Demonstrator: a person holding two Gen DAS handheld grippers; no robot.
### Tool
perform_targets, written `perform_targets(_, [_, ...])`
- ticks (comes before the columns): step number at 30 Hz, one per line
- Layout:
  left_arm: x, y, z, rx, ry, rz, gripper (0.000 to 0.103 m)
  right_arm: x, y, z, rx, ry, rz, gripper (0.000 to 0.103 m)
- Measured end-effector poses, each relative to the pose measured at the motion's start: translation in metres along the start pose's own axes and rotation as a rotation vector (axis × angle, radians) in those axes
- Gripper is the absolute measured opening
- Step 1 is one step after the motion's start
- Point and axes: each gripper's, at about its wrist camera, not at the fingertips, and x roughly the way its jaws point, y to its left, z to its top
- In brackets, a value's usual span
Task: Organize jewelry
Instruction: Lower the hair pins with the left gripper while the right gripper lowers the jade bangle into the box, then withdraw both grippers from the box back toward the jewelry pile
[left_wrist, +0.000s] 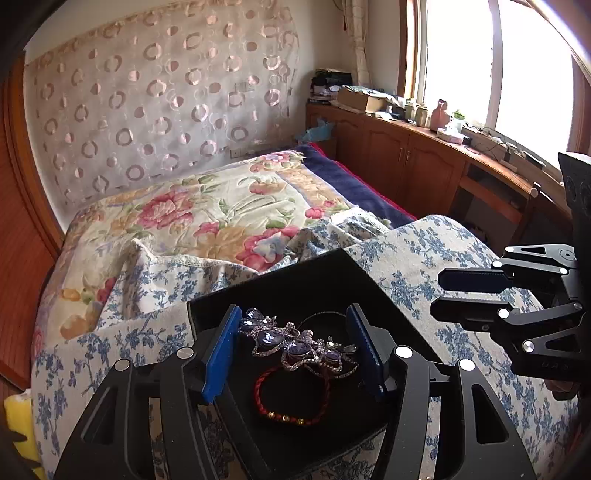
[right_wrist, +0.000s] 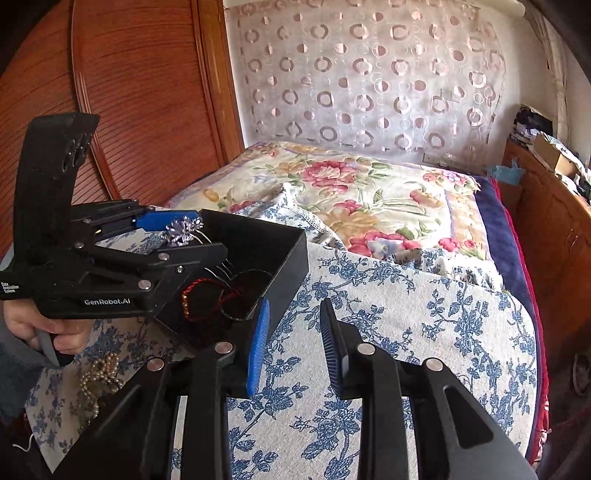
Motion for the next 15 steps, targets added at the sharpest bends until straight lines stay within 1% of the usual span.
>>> perform_targets(3, [-0.005,0.003,-0.003,-0.010,-0.003,0.002,0.058,-0.003,0.004,0.000,-0.003,-0.003,-0.002,0.031])
perform_targets(4, [-0.006,0.004,-0.004,-0.013,-0.004,0.001,0.061,-0.003,0.005,-0.001,-0.003,-0.004,-0.003,0.031])
perform_targets(10, [-0.029,0.007,-0.010,-0.027,-0.027,0.015,0.061,-0.017,0.011,-0.008,0.003,-0.015,-0.011,0.031])
perform_targets(15, [-0.051,0.006,-0.028,-0.029,-0.030,0.036,0.062,-0.030,0.023,-0.017,0.007,-0.025,-0.006,0.031])
